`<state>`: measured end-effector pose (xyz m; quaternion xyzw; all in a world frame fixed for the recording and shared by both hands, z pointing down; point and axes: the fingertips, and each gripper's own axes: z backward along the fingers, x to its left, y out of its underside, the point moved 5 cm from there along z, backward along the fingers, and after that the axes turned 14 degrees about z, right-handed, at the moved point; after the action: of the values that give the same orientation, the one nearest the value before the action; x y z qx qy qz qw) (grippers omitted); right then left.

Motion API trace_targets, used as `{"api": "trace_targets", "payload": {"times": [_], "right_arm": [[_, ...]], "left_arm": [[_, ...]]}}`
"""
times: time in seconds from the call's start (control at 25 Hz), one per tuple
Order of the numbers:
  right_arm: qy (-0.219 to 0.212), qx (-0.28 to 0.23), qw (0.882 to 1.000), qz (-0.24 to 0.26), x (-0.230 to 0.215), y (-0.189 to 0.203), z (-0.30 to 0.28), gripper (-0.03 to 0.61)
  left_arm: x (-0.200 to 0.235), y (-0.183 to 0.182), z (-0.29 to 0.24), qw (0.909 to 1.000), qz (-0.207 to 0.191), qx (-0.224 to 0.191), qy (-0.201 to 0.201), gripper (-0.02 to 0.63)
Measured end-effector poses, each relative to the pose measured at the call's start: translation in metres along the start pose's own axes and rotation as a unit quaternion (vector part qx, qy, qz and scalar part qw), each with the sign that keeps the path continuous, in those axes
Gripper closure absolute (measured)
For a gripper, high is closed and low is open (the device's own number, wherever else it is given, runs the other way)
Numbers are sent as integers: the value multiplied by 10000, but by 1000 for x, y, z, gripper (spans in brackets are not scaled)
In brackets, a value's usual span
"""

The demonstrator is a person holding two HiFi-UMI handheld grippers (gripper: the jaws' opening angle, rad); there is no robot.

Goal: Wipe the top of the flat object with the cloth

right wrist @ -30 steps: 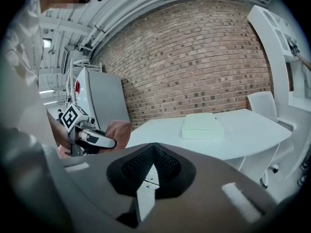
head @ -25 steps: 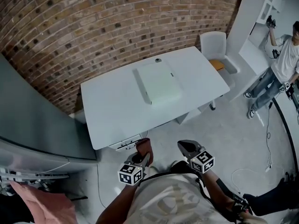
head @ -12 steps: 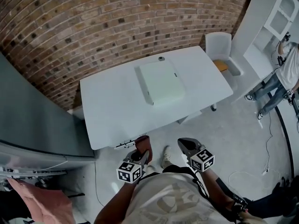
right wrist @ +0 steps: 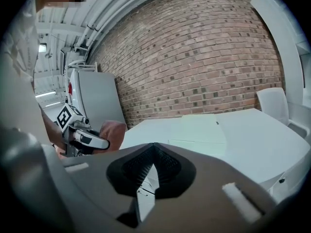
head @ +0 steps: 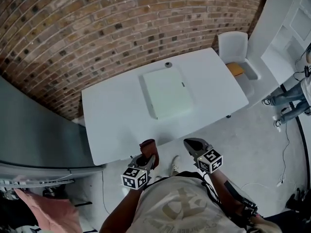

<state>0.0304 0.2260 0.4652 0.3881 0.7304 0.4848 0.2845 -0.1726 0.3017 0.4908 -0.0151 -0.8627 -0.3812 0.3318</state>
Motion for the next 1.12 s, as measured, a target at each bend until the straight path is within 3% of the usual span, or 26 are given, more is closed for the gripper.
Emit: {"api": "trace_targets", "payload": {"times": [0.24, 0.48, 0.68, 1.12], "right_arm": [[-195, 100, 9998, 41, -48, 2, -9, 571], [-430, 104, 9990, 17, -81, 6, -17, 571], [-541, 52, 9985, 20, -93, 2, -27, 571], [-543, 323, 9980, 17, -109, 2, -65, 571]], "left_arm": [[-9, -27, -37, 9999, 77, -45, -81, 545], [-10, -48, -55, 9987, 186, -220, -419, 545], [-1, -55, -61, 9973, 300, -248, -624, 545], [35, -82, -83, 9969, 498, -216, -575, 545]]}}
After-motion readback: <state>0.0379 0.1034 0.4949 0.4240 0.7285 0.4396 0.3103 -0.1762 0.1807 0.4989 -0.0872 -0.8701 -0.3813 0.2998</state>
